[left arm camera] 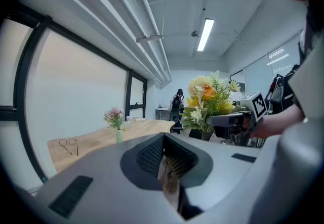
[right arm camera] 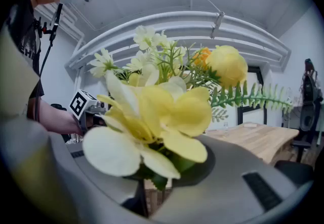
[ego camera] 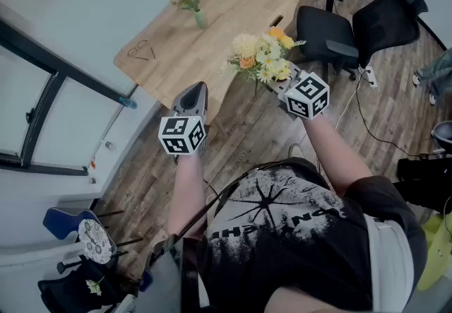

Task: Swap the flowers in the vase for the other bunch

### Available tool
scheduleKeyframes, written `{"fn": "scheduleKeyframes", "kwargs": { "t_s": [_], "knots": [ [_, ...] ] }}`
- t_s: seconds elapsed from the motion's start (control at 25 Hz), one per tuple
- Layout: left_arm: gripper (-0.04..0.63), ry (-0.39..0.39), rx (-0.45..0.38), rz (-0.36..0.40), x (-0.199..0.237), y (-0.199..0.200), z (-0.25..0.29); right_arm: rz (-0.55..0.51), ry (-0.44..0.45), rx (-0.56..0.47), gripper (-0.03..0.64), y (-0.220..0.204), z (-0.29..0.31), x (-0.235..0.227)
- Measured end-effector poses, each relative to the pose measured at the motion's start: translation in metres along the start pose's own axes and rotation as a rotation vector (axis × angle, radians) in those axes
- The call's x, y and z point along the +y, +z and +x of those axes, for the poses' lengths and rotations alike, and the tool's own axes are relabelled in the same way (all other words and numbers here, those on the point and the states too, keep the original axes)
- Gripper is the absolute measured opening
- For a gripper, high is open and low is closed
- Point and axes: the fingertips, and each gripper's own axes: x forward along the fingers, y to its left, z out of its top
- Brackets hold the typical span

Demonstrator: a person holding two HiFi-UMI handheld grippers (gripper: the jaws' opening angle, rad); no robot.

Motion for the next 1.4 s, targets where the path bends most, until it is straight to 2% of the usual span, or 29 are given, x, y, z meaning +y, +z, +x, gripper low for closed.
{"fn": "scheduleKeyframes", "kwargs": {
  "t_s": [0.8,1.4],
  "knots": [
    [0.014,-0.013,0.001,-0.024,0.010,-0.009,0.003,0.000,-0.008,-0.004,0.084,-0.001,0.010,0.002],
    [0.014,-0.013,0.017,-0.041,0.025,-0.014,0.043,0.023,-0.005,-0.006,0.084,-0.006,0.031,-0.035]
  ]
}}
